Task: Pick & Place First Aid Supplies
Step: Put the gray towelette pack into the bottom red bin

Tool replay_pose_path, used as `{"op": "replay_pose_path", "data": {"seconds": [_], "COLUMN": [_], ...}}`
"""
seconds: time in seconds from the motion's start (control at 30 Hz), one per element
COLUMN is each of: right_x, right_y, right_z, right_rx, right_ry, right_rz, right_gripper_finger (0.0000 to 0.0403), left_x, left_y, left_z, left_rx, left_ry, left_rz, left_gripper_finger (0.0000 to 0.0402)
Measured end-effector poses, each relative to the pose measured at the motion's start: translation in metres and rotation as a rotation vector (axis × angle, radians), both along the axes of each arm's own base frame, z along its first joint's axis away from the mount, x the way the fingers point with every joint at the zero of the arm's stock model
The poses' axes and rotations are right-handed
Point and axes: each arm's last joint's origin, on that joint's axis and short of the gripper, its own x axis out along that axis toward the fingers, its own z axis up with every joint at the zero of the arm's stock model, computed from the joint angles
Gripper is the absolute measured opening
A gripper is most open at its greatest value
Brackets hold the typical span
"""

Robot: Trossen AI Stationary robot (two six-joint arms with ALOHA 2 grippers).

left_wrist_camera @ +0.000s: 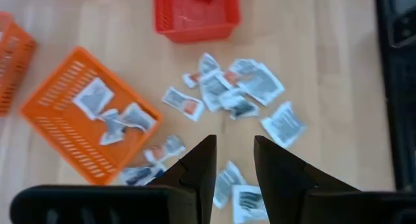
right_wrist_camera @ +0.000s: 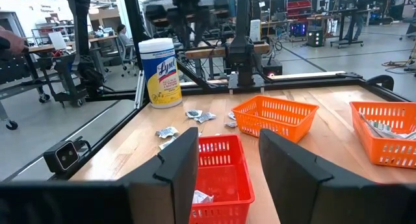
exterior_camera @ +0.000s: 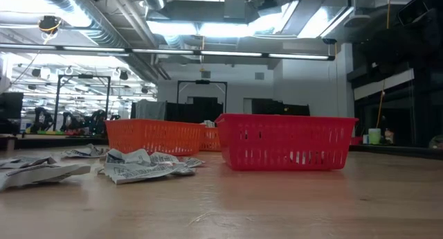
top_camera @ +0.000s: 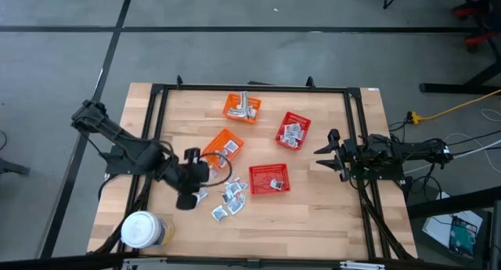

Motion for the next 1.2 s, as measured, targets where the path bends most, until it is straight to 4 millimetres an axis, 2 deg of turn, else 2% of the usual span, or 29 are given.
{"op": "replay_pose_path", "data": {"seconds": [0.33,0.63,1.0,1.2], "right_x": [0.000,0.000,0.000,0.000], "right_y": [0.000,0.000,0.000,0.000], "right_z": [0.000,0.000,0.000,0.000], "right_rx": [0.000,0.000,0.000,0.000], "right_ry": [0.000,0.000,0.000,0.000], "right_rz": [0.000,0.000,0.000,0.000], "right_gripper_finger": [0.0163,0.0163,0.0163,0.0163], "left_x": [-0.012,-0.010,0.004,0.006], "left_y": [-0.050,-0.080,-0.098,-0.100], "left_z": [-0.031,-0.066,-0.116,-0.129], "left_rx": [-0.002,0.050,0.151,0.205], "left_ry": [0.115,0.204,0.347,0.382], "left_rz": [-0.090,-0.045,-0.020,-0.045], "left_gripper_finger": [0.0097,0.0097,0.0097,0.0097]}}
